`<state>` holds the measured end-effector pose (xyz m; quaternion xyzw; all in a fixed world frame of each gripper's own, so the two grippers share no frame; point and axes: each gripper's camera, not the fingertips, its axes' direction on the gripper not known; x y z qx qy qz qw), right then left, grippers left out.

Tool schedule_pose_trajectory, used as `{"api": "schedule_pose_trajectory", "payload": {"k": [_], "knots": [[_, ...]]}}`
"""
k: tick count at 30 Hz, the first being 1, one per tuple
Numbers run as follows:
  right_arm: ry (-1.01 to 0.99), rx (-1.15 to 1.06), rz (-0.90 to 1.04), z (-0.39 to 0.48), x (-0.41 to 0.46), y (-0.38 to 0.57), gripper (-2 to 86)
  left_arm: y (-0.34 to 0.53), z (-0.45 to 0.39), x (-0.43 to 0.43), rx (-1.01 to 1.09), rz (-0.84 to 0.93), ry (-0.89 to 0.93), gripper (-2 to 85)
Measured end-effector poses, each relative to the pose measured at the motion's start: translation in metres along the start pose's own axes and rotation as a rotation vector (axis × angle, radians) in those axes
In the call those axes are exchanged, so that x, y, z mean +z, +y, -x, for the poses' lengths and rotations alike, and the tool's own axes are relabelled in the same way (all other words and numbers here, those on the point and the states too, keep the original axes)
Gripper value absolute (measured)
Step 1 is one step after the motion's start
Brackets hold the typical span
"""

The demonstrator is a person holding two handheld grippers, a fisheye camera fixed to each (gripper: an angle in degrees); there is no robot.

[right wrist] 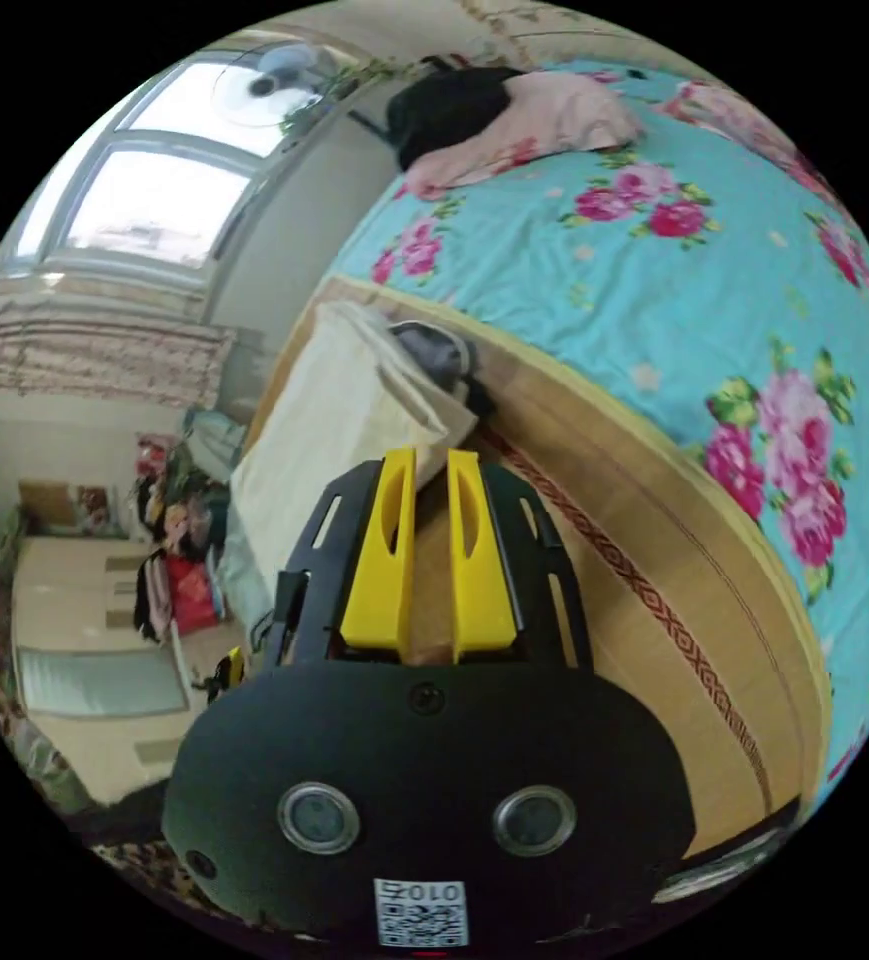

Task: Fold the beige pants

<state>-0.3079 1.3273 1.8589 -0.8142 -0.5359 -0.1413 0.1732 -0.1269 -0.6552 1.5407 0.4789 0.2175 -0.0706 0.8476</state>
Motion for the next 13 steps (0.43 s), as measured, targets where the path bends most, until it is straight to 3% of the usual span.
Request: {"api": "schedule_pose_trajectory", "payload": {"k": [3, 6, 10, 13], "knots": [[-0.022, 0.068, -0.118, -0.002, -0.002, 0.008, 4.5, 0.024, 0.008, -0.003, -0.003, 0.015, 0.006, -0.1], [-0.284, -0.183, -0.190, 0.046, 0.012, -0.004, 3.4, 0.038, 0.009, -0.011, 0.003, -0.012, 0.025, -0.1], [-0.684, -0.453, -0.010, 0.135, 0.100, -0.055, 2.9, 0.047, 0.003, -0.015, 0.029, -0.036, 0.077, -0.1], [-0.669, -0.473, 0.071, 0.157, 0.181, -0.101, 2.6, 0.053, 0.000, -0.020, 0.036, -0.056, 0.098, -0.1]]}}
